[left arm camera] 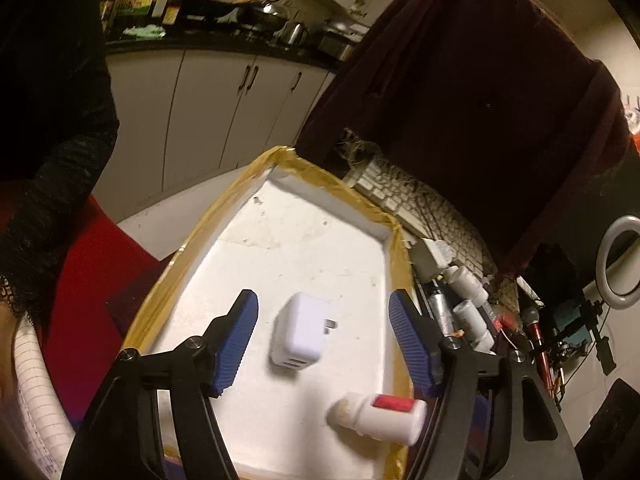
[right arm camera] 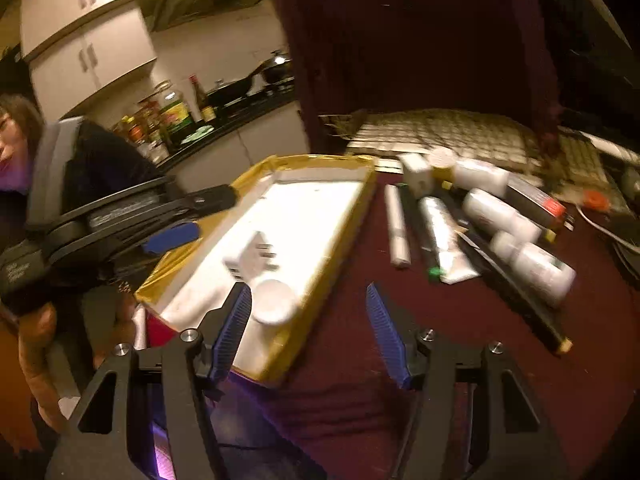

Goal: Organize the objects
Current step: 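Carry the charger into the white tray with the left tool while the right tool places the red-labelled bottle there, then reach for and grasp the black gold-tipped marker with the right tool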

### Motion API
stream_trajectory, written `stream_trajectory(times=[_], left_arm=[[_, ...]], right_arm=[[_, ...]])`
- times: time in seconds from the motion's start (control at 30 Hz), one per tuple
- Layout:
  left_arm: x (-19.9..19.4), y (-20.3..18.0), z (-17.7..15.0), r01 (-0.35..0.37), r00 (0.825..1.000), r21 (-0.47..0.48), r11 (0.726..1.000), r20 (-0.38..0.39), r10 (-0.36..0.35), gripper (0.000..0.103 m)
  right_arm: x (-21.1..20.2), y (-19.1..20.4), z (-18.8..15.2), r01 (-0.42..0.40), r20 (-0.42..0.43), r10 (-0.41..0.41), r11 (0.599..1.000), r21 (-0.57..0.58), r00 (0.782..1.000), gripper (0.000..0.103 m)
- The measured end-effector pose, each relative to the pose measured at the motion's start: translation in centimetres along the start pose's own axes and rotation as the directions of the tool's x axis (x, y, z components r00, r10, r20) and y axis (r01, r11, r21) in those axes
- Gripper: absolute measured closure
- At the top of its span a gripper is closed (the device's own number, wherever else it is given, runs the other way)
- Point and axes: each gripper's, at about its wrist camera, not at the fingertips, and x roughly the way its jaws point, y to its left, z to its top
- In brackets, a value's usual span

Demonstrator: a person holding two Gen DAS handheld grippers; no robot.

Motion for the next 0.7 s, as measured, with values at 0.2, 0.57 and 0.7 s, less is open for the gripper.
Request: stream_trajectory(times=[0.2,0.57,0.7], left_arm=[[-1.1,-3.6,-1.1,0.004,0.999,0.103,0.995,0.039,-0.008,0.035],[0.3,-9.2,-3.9,0.074,0.996,0.219,0.973,-0.055,-0.063,0.034],[0.4,-11.1,-4.9,0.081,0.995,0.264,0.961,-0.07,-0.064,0.034]], right_arm=[[-1.0,-6.2,-0.1,0.091,-0.056,-0.084,0.986,0.14,0.995,0.044],[-1.3,-11.2,-1.7,0.26,-0.163,-0.229,0.945,0.198,0.96,0.044],[-1.4,-10.8,-1.7,0.278,-0.173,-0.249,0.944,0.177,0.953,0.043]])
